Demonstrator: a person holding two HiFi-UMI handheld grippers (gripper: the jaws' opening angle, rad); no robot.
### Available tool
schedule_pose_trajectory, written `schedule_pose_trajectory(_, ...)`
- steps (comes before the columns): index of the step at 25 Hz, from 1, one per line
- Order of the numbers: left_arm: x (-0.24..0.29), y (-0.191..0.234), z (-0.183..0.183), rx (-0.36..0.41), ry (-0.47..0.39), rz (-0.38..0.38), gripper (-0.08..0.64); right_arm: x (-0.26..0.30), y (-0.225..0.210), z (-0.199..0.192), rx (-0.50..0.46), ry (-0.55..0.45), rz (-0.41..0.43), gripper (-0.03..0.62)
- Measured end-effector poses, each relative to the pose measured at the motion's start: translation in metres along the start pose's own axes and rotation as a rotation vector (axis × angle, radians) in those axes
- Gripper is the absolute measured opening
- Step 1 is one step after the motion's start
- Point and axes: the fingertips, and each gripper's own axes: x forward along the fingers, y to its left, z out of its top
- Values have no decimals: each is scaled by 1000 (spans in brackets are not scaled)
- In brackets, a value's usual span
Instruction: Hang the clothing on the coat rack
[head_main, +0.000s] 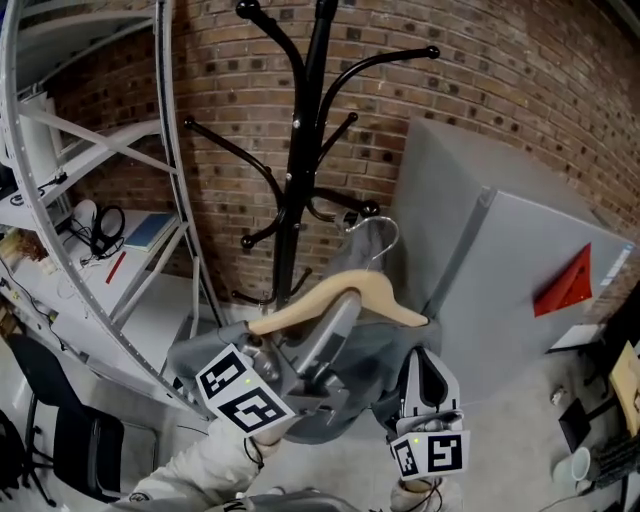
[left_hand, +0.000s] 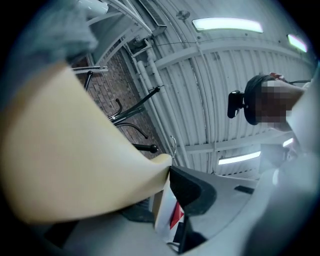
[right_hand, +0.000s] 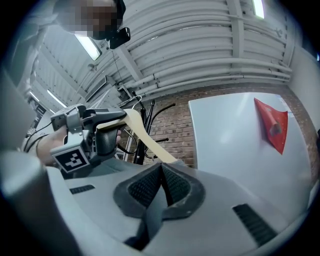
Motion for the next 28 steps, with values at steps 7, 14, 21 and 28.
schedule_pose_trajectory(7, 20, 18, -3, -45, -15, 17, 97, 4, -3, -3, 11, 7, 2, 21)
schedule_pose_trajectory(14, 27, 37, -5, -115, -40, 23, 97, 14, -5, -3, 17, -2, 11, 21)
schedule_pose_trajectory(21, 21, 57, -14, -175, -50, 45, 97, 20, -1, -14, 25, 25, 20, 21)
schedule_pose_trajectory(28, 11, 61, -20, -169, -74, 36, 97, 25, -1, -21, 30, 40, 21, 21)
